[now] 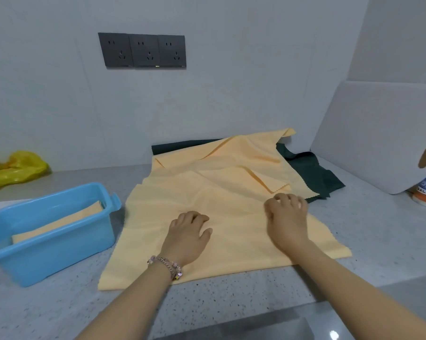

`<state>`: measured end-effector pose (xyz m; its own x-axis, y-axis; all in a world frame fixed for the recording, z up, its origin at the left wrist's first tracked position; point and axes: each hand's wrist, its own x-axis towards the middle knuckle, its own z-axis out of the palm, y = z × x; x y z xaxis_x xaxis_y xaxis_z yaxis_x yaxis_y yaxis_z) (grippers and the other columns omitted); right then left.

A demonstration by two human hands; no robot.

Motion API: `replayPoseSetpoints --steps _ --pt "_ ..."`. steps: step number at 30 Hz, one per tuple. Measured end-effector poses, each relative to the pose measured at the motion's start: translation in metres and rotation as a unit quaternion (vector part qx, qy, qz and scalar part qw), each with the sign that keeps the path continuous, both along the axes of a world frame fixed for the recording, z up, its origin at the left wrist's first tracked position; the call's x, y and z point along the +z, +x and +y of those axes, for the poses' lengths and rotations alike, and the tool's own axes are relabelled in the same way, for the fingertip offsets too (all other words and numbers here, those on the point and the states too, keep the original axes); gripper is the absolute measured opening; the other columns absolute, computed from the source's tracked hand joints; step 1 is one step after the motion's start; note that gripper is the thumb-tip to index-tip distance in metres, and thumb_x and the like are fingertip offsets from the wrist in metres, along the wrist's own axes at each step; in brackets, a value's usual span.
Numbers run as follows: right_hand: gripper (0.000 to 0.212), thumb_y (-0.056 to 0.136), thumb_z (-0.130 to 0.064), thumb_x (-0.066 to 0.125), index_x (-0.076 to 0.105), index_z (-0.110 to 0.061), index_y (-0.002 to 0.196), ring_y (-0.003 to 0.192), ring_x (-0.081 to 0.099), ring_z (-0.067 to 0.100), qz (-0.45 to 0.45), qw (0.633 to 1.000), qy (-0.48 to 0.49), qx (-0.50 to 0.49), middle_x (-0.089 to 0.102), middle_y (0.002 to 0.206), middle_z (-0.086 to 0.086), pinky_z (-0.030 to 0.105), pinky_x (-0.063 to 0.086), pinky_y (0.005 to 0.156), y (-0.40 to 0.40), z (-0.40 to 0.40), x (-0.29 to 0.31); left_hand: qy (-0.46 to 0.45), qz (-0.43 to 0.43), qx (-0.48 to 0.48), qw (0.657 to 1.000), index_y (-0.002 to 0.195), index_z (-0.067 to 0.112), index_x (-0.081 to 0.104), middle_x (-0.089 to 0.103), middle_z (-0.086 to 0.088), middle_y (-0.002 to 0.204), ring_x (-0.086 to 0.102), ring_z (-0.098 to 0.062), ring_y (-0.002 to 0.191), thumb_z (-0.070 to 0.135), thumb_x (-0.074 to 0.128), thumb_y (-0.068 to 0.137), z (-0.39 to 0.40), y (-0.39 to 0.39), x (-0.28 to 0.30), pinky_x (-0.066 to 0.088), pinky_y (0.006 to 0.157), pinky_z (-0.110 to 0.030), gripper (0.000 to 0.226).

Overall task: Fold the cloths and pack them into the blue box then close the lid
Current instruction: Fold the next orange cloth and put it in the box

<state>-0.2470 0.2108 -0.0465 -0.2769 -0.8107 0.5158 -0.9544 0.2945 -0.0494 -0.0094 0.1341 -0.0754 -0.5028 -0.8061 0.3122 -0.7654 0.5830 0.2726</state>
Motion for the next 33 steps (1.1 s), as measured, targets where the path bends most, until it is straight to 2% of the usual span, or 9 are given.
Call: replayPoseSetpoints --steps 2,5,10,14,20,24,26,30,33 --pt "0.022 0.088 -0.016 0.049 0.064 -0.02 0.104 0.109 0.044 0.024 -0.047 0.993 -0.016 0.11 0.057 0.112 -0.001 0.034 0.026 0.093 0.026 -0.004 -0.002 -0.001 0.004 -0.001 1.0 0.132 0.031 0.044 0.04 0.01 0.132 0.03 -0.011 0.126 0.044 0.037 0.096 0.0 -0.001 0.0 0.02 0.099 -0.026 0.039" --pt "0.032 0.095 -0.036 0.042 0.057 -0.023 0.12 0.114 0.041 0.019 -0.09 0.97 0.053 0.222 0.053 0.121 -0.004 0.032 0.029 0.095 0.062 -0.011 -0.008 0.0 0.01 -0.006 1.0 0.132 0.03 0.045 0.041 0.01 0.131 0.03 -0.011 0.126 0.045 0.039 0.096 0.001 -0.001 0.0 0.019 0.098 -0.025 0.039" --pt "0.035 0.096 -0.042 0.036 0.048 -0.029 0.127 0.112 0.037 0.017 -0.1 0.968 0.067 0.219 0.047 0.123 -0.008 0.027 0.024 0.088 0.074 -0.014 -0.025 0.015 0.062 -0.016 0.998 0.12 0.024 0.057 0.052 0.005 0.121 0.04 -0.015 0.119 0.034 0.047 0.094 -0.008 0.001 0.011 0.027 0.097 -0.026 0.03" --pt "0.034 0.095 -0.043 0.037 0.048 -0.031 0.124 0.111 0.035 0.014 -0.106 0.968 0.061 0.218 0.044 0.121 -0.011 0.027 0.022 0.088 0.072 -0.016 -0.026 -0.067 0.089 0.037 0.993 0.109 0.019 0.064 0.058 -0.001 0.111 0.046 -0.021 0.109 0.018 0.046 0.091 -0.038 0.0 0.038 0.031 0.092 -0.03 0.025" --pt "0.033 0.094 -0.043 0.039 0.05 -0.03 0.122 0.112 0.036 0.014 -0.123 0.965 0.054 0.224 0.045 0.118 -0.01 0.029 0.024 0.092 0.074 -0.017 -0.026 -0.033 0.043 0.056 0.997 0.123 0.014 0.054 0.051 -0.003 0.129 0.042 -0.024 0.124 0.017 0.035 0.097 -0.096 -0.007 0.055 0.026 0.1 -0.033 0.033" --pt "0.034 0.093 -0.044 0.039 0.05 -0.03 0.123 0.112 0.035 0.013 -0.129 0.965 0.053 0.221 0.045 0.118 -0.011 0.028 0.024 0.093 0.075 -0.016 -0.025 0.086 -0.046 0.088 0.991 0.148 0.017 0.023 0.021 -0.006 0.156 0.013 -0.019 0.144 0.03 0.032 0.1 -0.124 -0.013 0.054 -0.002 0.115 -0.046 0.051" --pt "0.035 0.093 -0.044 0.039 0.05 -0.03 0.123 0.112 0.035 0.013 -0.128 0.965 0.052 0.221 0.045 0.118 -0.011 0.028 0.025 0.093 0.076 -0.016 -0.025 0.097 -0.052 0.096 0.989 0.149 0.018 0.019 0.025 -0.006 0.153 0.014 -0.02 0.144 0.035 0.038 0.097 -0.132 -0.014 0.053 -0.009 0.113 -0.05 0.058" --pt "0.035 0.092 -0.044 0.039 0.051 -0.03 0.122 0.111 0.036 0.013 -0.123 0.967 0.049 0.22 0.045 0.117 -0.01 0.028 0.025 0.092 0.073 -0.017 -0.025 0.047 -0.009 0.121 0.991 0.138 0.021 0.039 0.044 -0.009 0.136 0.032 -0.026 0.133 0.04 0.053 0.089 -0.137 -0.017 0.06 0.001 0.114 -0.046 0.054" --pt "0.035 0.092 -0.043 0.041 0.053 -0.029 0.121 0.111 0.038 0.015 -0.123 0.967 0.044 0.22 0.047 0.117 -0.009 0.029 0.026 0.091 0.073 -0.017 -0.027 -0.031 0.106 0.122 0.986 0.114 0.02 0.06 0.06 -0.003 0.111 0.049 -0.021 0.114 0.032 0.059 0.085 -0.126 -0.017 0.067 0.018 0.105 -0.033 0.031"
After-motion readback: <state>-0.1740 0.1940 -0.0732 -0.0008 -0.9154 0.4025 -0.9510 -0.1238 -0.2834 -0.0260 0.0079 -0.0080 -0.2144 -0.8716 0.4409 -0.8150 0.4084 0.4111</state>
